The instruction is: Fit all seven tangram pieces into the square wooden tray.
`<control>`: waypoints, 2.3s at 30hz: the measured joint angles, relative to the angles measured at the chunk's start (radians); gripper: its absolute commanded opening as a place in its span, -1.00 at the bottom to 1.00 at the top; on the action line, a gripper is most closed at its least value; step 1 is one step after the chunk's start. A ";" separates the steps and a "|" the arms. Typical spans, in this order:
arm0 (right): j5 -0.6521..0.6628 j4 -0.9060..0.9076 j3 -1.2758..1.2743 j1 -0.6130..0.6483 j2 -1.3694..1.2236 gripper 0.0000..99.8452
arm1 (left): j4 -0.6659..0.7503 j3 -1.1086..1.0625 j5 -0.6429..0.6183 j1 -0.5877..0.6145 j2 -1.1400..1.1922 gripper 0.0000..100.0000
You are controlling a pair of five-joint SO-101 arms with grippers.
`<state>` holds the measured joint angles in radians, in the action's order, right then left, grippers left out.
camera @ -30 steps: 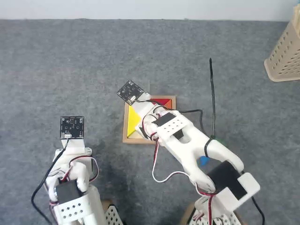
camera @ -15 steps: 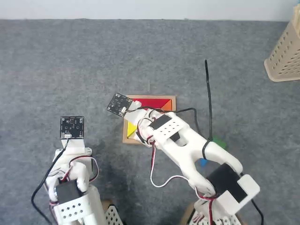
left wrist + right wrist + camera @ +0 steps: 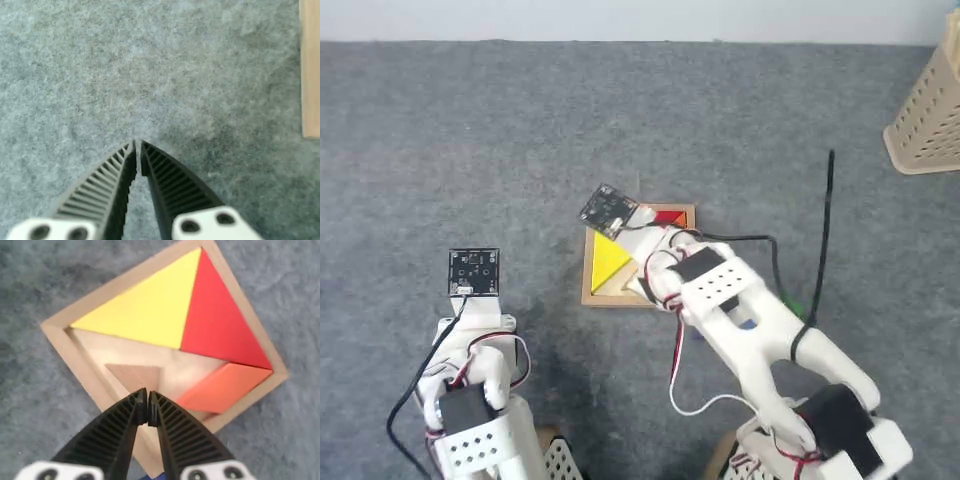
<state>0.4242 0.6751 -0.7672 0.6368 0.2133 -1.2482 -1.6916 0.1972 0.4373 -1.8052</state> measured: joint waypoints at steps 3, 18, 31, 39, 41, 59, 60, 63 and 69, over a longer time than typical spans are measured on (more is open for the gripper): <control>0.034 0.000 0.002 -0.014 -0.038 -0.99 | 0.000 0.000 0.000 0.000 0.000 -0.97; 0.054 0.000 0.126 -0.018 -0.230 -0.99 | 0.000 0.000 0.000 0.000 0.000 -0.97; -0.043 0.000 0.262 -0.107 -0.341 -0.99 | 0.000 0.000 0.000 0.000 0.000 -0.97; -0.187 0.000 0.253 -0.123 -0.275 -0.99 | 0.000 0.000 0.000 0.000 0.000 -0.97; -0.196 0.000 0.204 -0.103 -0.207 -0.99 | 0.000 0.000 0.000 0.000 0.000 -0.97; -0.181 -0.023 0.230 -0.077 -0.328 -0.99 | 0.000 0.000 0.000 0.000 0.000 -0.97; -0.180 -0.023 0.244 -0.089 -0.339 -0.99 | 0.000 0.000 0.000 0.000 0.000 -0.97; -0.178 -0.023 0.282 -0.130 -0.373 -0.99 | 0.000 0.000 0.000 0.000 0.000 -0.97; -0.178 -0.025 0.318 -0.170 -0.397 -0.99 | 0.000 0.000 0.000 0.000 0.000 -0.97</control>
<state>0.2463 0.6506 -0.4496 0.4664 -0.1841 -1.2482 -1.6916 0.1972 0.4373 -1.8052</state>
